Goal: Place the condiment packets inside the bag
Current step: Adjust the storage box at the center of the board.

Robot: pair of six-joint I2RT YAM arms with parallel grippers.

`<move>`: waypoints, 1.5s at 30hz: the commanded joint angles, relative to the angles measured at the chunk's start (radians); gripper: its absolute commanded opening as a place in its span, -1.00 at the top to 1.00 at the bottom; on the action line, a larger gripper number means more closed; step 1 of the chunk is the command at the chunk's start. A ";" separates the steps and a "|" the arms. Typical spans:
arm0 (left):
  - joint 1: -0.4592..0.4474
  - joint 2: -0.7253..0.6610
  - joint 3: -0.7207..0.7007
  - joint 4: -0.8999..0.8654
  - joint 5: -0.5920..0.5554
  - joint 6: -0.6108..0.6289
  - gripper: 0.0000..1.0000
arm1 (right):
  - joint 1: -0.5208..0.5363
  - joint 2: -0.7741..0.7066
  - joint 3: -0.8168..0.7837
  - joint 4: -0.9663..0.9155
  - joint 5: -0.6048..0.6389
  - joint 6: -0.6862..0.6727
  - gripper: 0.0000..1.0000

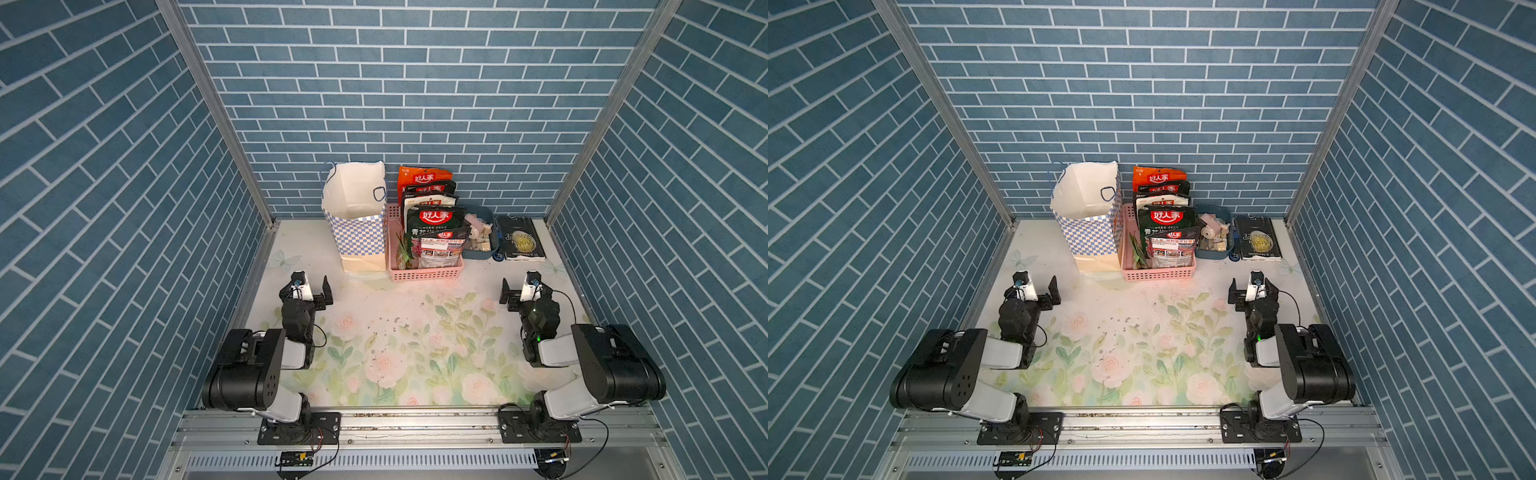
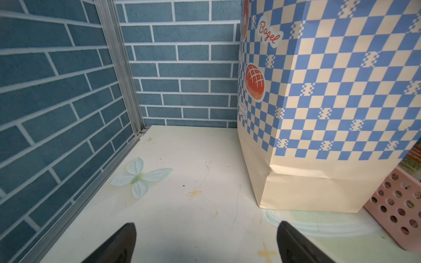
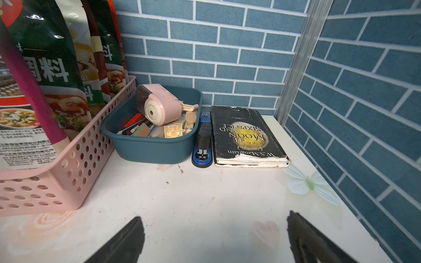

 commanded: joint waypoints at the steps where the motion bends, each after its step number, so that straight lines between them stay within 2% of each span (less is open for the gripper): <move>1: -0.005 0.005 0.003 0.006 0.006 0.008 -0.99 | -0.004 0.003 -0.008 0.029 0.004 -0.004 -1.00; 13: -0.004 0.005 0.001 0.008 0.004 0.007 -0.99 | -0.005 0.004 -0.004 0.020 0.001 -0.002 -1.00; 15: -0.005 -0.028 0.025 -0.064 -0.052 -0.015 -0.99 | -0.005 -0.007 -0.010 0.026 0.026 0.002 -0.99; 16: -0.003 -0.069 0.051 -0.156 -0.083 -0.030 -0.99 | -0.005 -0.033 -0.009 0.002 0.056 0.015 -1.00; 18: 0.002 -0.150 0.135 -0.345 -0.151 -0.060 -0.99 | -0.005 -0.129 0.036 -0.148 0.143 0.042 -0.99; 21: 0.005 -0.259 0.247 -0.555 -0.285 -0.119 -0.99 | -0.005 -0.278 0.202 -0.565 0.248 0.119 -1.00; 23: 0.015 -0.309 0.361 -0.756 -0.361 -0.238 -0.99 | -0.004 -0.328 0.332 -0.816 0.248 0.163 -0.99; 24: 0.024 -0.323 0.431 -0.872 -0.357 -0.290 -0.99 | -0.005 -0.342 0.389 -0.917 0.216 0.169 -0.99; 28: 0.041 -0.282 0.718 -1.228 -0.174 -0.337 -0.99 | 0.001 -0.343 0.599 -1.208 -0.010 0.158 -0.99; 31: 0.042 -0.203 0.939 -1.469 -0.018 -0.362 -0.99 | 0.011 -0.302 0.732 -1.381 -0.075 0.262 -0.90; 34: 0.039 -0.140 1.096 -1.600 0.157 -0.365 -0.99 | 0.048 -0.237 0.825 -1.500 -0.121 0.341 -0.84; 36: 0.036 -0.122 1.142 -1.631 0.220 -0.371 -0.99 | 0.089 -0.178 0.880 -1.559 -0.131 0.388 -0.80; 38: 0.032 -0.131 1.157 -1.633 0.228 -0.382 -0.99 | 0.145 -0.103 0.943 -1.608 -0.126 0.417 -0.78; 41: 0.029 -0.167 1.126 -1.597 0.212 -0.398 -0.99 | 0.223 0.012 1.021 -1.644 -0.110 0.454 -0.75; 45: 0.026 -0.227 1.051 -1.565 0.219 -0.416 -0.99 | 0.269 0.162 1.123 -1.684 -0.098 0.552 -0.71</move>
